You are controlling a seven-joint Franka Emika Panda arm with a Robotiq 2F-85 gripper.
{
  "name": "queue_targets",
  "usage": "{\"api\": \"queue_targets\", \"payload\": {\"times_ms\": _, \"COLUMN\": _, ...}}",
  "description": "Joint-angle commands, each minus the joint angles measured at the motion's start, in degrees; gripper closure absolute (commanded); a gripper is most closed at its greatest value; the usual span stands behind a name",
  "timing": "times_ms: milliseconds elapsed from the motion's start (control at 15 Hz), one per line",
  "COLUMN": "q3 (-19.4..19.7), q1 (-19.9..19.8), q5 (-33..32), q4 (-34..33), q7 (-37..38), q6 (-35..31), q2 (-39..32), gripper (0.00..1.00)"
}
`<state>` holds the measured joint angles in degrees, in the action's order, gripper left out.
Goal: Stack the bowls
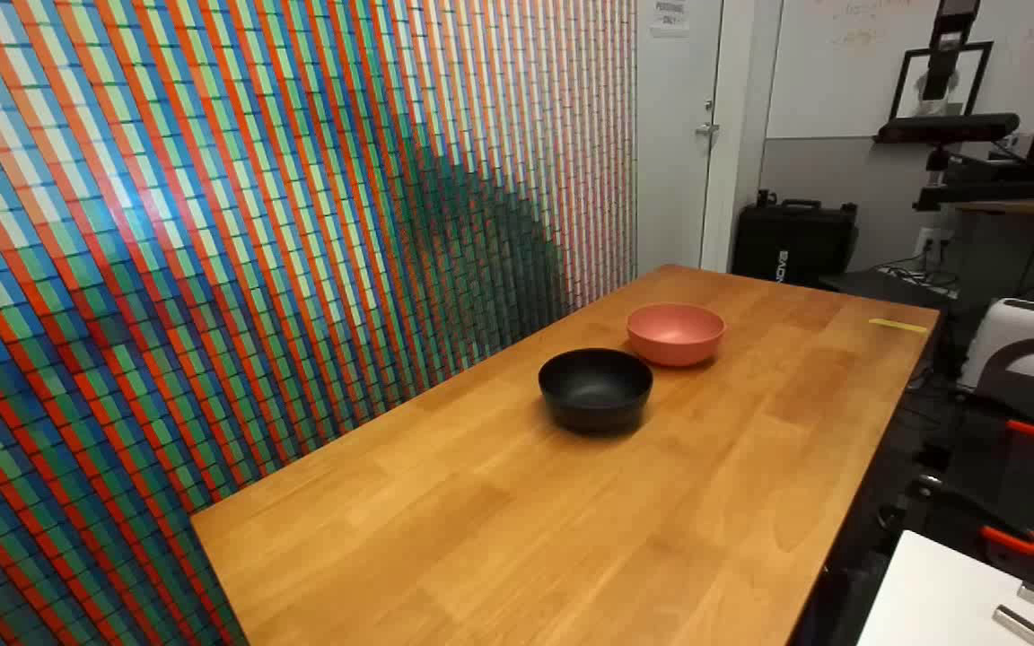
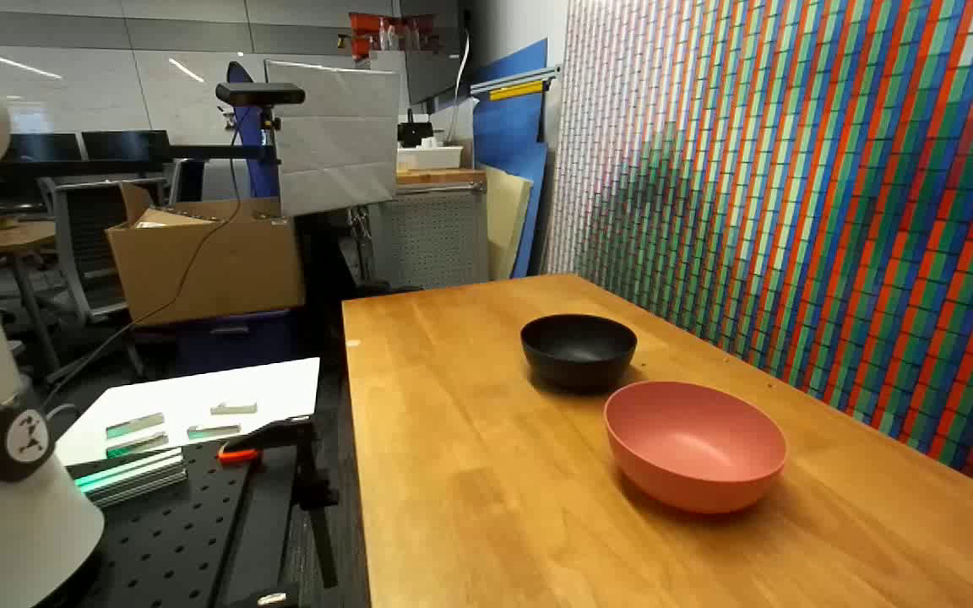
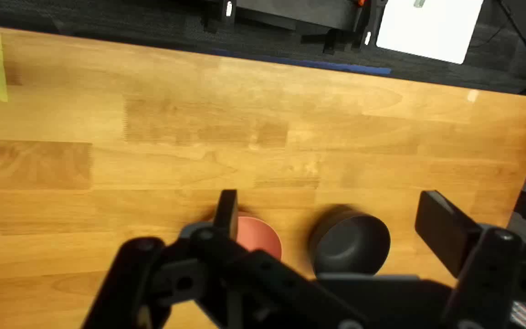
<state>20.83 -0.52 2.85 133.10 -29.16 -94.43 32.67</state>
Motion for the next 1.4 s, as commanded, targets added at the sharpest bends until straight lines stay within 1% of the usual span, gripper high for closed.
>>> {"api": "queue_targets", "payload": {"times_ms": 0, "q3": -1.28, "q1": -1.64, "q5": 0.7, "q4": -0.23, "q7": -0.72, "q6": 0.09, "q2": -0.39, "gripper": 0.0}}
{"api": "queue_targets", "payload": {"times_ms": 333, "q3": -1.15, "q1": -1.15, "q5": 1.24, "q4": -0.73, "q7": -1.28, "q6": -0.18, "q2": -0.84, "gripper": 0.0}}
{"api": "queue_targets", "payload": {"times_ms": 400, "q3": -1.6, "q1": -0.38, "q5": 1.07, "q4": -1.05, "q7": -2.08, "q6": -0.88, "q2": -1.91, "gripper": 0.0}}
{"api": "queue_targets", "payload": {"times_ms": 467, "q3": -2.0, "q1": 0.63, "q5": 2.0, "q4": -1.73, "q7": -2.56, "q6": -1.77, "q2": -3.78, "gripper": 0.0}}
{"api": "queue_targets", "payload": {"times_ms": 533, "q3": -2.88, "q1": 1.77, "q5": 3.63, "q4": -2.48, "q7": -2.58, "q6": -4.0, "q2": -6.15, "gripper": 0.0}}
{"api": "queue_targets", "payload": {"times_ms": 800, "q3": -8.23, "q1": 6.0, "q5": 9.32, "q4": -5.25, "q7": -3.21, "q6": -11.66, "q2": -15.98, "gripper": 0.0}}
{"api": "queue_targets", "payload": {"times_ms": 933, "q3": -11.49, "q1": 7.56, "q5": 10.82, "q4": -7.79, "q7": -2.9, "q6": -14.11, "q2": -22.31, "gripper": 0.0}}
{"api": "queue_targets", "payload": {"times_ms": 1133, "q3": -16.58, "q1": 8.41, "q5": 11.3, "q4": -13.13, "q7": -1.52, "q6": -17.07, "q2": -32.31, "gripper": 0.0}}
{"api": "queue_targets", "payload": {"times_ms": 1333, "q3": -21.04, "q1": 7.77, "q5": 8.57, "q4": -19.73, "q7": 2.18, "q6": -20.61, "q2": -42.77, "gripper": 0.0}}
